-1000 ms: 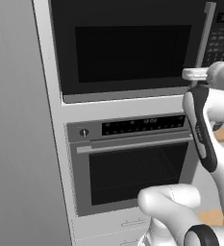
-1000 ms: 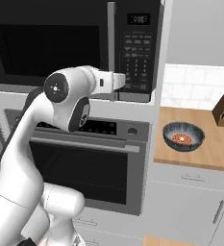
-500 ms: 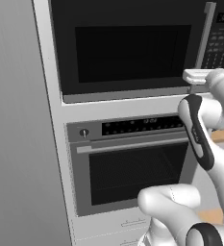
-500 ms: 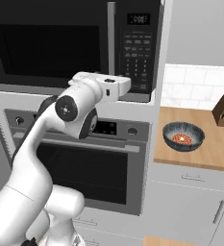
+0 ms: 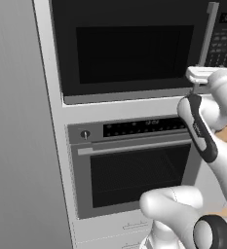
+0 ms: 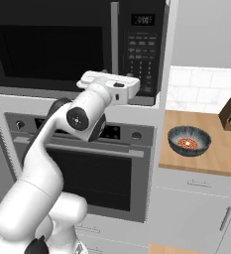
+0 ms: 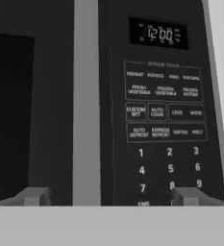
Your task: Open the microwave, place the bowl with waffle inside the microwave, then close the microwave door and turn it on.
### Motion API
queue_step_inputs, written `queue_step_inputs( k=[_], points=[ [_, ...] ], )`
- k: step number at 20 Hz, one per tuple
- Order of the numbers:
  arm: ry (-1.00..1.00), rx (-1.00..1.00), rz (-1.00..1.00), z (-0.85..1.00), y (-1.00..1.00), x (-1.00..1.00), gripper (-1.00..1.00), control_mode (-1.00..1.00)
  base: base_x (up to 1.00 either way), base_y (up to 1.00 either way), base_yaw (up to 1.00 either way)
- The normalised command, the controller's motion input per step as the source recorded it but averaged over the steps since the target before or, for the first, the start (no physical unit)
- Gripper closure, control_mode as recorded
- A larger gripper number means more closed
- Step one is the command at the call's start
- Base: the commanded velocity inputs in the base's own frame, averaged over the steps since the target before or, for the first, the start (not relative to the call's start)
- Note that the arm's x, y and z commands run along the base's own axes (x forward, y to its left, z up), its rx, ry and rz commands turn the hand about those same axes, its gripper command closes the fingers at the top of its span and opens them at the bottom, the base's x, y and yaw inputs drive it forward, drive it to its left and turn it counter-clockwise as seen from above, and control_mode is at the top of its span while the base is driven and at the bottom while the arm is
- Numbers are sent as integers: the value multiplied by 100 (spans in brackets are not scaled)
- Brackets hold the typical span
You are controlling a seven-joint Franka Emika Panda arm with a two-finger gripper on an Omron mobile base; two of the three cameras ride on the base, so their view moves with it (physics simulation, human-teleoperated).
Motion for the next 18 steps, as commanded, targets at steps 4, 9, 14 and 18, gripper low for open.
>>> queue_step_inputs(
  k=[4, 9, 14, 18],
  points=[
    [-4, 0, 0, 36, 0, 27, -100, -100, 0, 0, 0],
    [0, 0, 3, 23, 0, 32, -100, -100, 0, 0, 0],
    [0, 0, 5, 0, 0, 2, -100, -100, 0, 0, 0],
    [0, 0, 1, 0, 0, 0, -100, -100, 0, 0, 0]
  ],
)
